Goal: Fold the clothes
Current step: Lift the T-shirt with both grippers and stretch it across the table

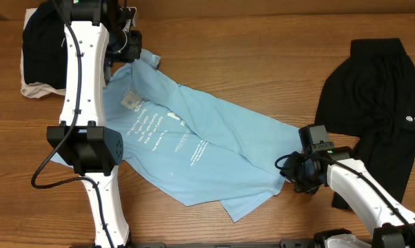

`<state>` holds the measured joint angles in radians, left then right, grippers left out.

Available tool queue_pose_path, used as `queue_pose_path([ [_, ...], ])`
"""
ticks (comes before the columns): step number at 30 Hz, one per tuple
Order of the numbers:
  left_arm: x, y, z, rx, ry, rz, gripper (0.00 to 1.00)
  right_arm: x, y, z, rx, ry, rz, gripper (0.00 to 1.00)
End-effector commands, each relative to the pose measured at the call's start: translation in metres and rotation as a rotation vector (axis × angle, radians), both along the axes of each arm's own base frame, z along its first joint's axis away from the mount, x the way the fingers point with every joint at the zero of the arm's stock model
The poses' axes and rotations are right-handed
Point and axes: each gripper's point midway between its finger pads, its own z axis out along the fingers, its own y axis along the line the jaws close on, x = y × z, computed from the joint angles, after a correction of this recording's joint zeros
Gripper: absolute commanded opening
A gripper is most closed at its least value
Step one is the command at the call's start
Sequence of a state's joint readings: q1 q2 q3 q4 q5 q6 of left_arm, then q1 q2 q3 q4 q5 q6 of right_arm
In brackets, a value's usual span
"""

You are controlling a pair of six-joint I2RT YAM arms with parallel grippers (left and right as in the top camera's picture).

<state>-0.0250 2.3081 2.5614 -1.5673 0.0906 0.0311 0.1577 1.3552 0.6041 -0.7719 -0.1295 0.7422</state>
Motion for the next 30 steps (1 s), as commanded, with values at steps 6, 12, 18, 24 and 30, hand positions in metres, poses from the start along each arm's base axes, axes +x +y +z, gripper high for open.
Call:
queue_pose_path([
  [6, 0.002, -0.003, 0.01, -0.018, -0.029, 0.006, 0.04, 0.003, -0.001, -0.002, -0.004, -0.013, -0.02, 0.38],
  [12, 0.002, -0.003, 0.01, -0.018, -0.027, 0.006, 0.04, -0.002, -0.001, -0.01, -0.008, 0.034, -0.045, 0.37],
  [18, 0.0, -0.003, 0.009, -0.018, -0.021, 0.006, 0.04, -0.007, 0.0, -0.019, -0.004, 0.079, -0.044, 0.27],
  [24, 0.0, -0.003, 0.009, -0.017, -0.021, 0.006, 0.04, -0.005, 0.0, -0.019, -0.006, 0.069, -0.045, 0.04],
  [30, 0.002, -0.003, 0.012, -0.017, -0.034, 0.007, 0.04, 0.009, -0.011, -0.002, -0.031, 0.032, -0.067, 0.04],
])
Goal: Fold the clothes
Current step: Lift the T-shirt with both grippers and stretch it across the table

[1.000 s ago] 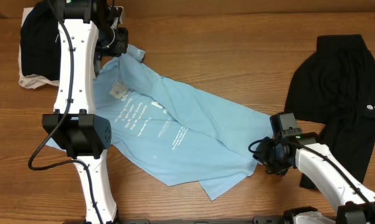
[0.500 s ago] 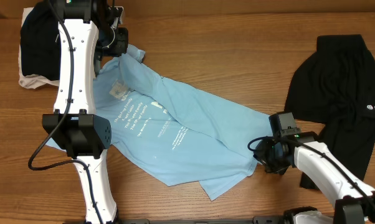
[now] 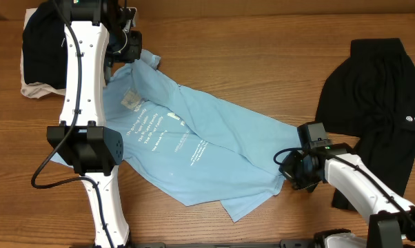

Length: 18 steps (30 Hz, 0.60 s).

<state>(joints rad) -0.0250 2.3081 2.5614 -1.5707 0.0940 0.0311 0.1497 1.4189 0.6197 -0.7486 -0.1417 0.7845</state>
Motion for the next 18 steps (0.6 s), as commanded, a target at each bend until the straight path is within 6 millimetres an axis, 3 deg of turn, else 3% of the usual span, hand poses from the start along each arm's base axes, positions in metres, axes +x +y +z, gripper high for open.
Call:
queue_pose_path([
  [1, 0.003, -0.002, 0.013, -0.011, -0.042, 0.009, 0.04, 0.01, -0.015, 0.012, -0.051, -0.014, -0.015, 0.04],
  [6, 0.005, 0.001, 0.034, -0.006, -0.102, 0.013, 0.04, 0.047, -0.036, 0.072, -0.078, -0.154, -0.002, 0.04],
  [11, 0.005, 0.004, 0.075, -0.009, -0.214, 0.02, 0.04, 0.082, -0.072, 0.154, -0.115, -0.309, -0.023, 0.04],
  [15, -0.001, 0.006, 0.111, -0.011, -0.31, 0.025, 0.04, 0.093, -0.093, 0.203, -0.155, -0.394, -0.018, 0.04],
  [18, -0.008, 0.009, 0.137, -0.012, -0.374, 0.03, 0.04, 0.095, -0.103, 0.223, -0.175, -0.43, -0.021, 0.04],
])
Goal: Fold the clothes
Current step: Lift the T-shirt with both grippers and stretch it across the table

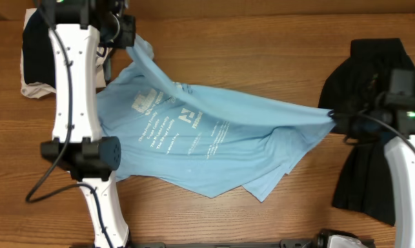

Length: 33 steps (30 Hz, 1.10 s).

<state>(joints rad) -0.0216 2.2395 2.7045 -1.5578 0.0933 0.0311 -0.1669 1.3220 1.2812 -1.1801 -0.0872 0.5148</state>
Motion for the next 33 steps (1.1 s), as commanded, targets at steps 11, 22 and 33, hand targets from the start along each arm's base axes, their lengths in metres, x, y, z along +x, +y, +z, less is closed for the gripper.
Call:
queue_pose_path([
  [11, -0.063, 0.02, 0.175, -0.018, -0.463, 0.106, 0.04, -0.005, -0.029, 0.134, -0.167, -0.331, 0.016, 0.04],
  [22, -0.214, 0.057, 0.322, 0.04, -0.929, 0.303, 0.04, -0.11, -0.043, 0.326, -0.412, -0.769, -0.151, 0.04],
  [33, -0.375, 0.095, 0.375, 0.137, -1.219, 0.557, 0.04, -0.199, -0.005, 0.381, -0.506, -0.967, -0.172, 0.04],
])
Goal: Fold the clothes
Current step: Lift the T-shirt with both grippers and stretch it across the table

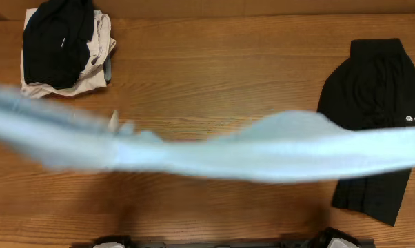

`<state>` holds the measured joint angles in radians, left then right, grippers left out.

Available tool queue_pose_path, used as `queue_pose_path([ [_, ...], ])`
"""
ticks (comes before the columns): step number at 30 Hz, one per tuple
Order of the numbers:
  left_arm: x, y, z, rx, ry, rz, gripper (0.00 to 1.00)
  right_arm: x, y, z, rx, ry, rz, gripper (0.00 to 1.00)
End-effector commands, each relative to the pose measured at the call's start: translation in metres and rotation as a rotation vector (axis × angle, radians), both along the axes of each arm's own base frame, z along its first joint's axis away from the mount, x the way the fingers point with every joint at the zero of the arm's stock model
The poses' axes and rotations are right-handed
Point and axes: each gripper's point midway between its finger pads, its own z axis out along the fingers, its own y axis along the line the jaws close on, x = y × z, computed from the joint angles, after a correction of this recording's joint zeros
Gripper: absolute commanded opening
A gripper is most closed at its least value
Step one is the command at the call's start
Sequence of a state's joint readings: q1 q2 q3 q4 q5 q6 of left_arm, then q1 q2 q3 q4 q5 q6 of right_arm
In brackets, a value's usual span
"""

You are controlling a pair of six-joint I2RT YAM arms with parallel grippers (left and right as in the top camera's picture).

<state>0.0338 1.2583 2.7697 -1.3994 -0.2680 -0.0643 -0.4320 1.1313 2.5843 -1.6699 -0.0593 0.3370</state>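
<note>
The light blue T-shirt (262,148) shows as a blurred band stretched across the whole overhead view from the left edge to the right edge, lifted off the table (214,62) and close to the camera. A small white bit (114,122), perhaps its label, shows at the band's upper edge on the left. Neither arm nor gripper is in view; both ends of the shirt run out of the frame.
A black garment (373,103) with a small white logo lies spread at the right side. A pile of black and beige clothes (63,45) sits at the far left corner. The arm bases (338,240) peek in at the front edge.
The shirt was stretched between both grippers just above the table, with its body still draped on the wood. Now it is a blurred band raised high, and both arms have left the view.
The shirt lay crumpled diagonally, my left gripper at its far-left end and my right at its near-right corner. Then the right gripper was over by the black garment with the shirt pulled taut. Now the shirt hangs high and blurred across the view.
</note>
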Motion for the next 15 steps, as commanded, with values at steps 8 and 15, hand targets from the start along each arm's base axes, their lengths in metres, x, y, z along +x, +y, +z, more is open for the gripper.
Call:
queue_pose_path([
  [8, -0.022, 0.039, -0.003, -0.044, -0.012, 0.251, 0.04, -0.012, 0.002, 0.012, -0.035, -0.041, -0.019, 0.04],
  [15, 0.045, 0.048, -0.023, -0.033, 0.128, 0.295, 0.04, 0.06, -0.016, -0.032, 0.039, 0.169, 0.076, 0.04],
])
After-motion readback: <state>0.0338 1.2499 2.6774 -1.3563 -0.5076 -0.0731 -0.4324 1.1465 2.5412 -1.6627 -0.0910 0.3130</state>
